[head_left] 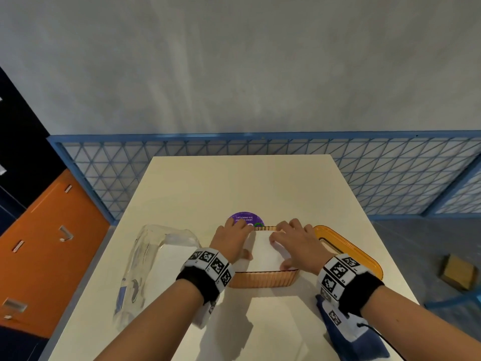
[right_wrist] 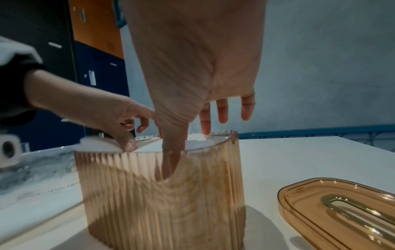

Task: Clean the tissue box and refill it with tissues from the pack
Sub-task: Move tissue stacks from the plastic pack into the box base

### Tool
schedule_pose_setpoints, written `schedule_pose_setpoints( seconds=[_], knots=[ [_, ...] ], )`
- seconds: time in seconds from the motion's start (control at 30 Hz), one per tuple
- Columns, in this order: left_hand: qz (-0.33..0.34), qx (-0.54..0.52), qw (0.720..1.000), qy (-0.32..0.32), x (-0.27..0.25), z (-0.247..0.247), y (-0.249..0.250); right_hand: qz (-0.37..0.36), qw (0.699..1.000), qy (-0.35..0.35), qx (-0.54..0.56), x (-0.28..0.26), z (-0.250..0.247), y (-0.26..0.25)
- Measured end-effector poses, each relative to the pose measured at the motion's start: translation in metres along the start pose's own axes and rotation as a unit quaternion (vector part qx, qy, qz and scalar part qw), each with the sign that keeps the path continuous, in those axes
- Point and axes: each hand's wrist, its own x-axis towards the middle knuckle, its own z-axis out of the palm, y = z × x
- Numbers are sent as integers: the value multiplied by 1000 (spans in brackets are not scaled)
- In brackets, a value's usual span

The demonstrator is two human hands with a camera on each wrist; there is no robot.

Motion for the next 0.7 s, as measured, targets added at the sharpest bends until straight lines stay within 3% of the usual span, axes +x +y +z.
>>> schedule_pose_setpoints(
  seconds=[0.17,0.57,0.7],
  knots=[
    [15,3,1000,-25,8,-2,0,-24,1000,13,-4,-2,7,-4],
    [-34,-43,998,27,8,-1,-5,-58,998,13,-1,-4,8,-2],
    [-47,-77,996,-9,13,-7,0,-70,997,11,-5,-5,7,-2]
  ],
)
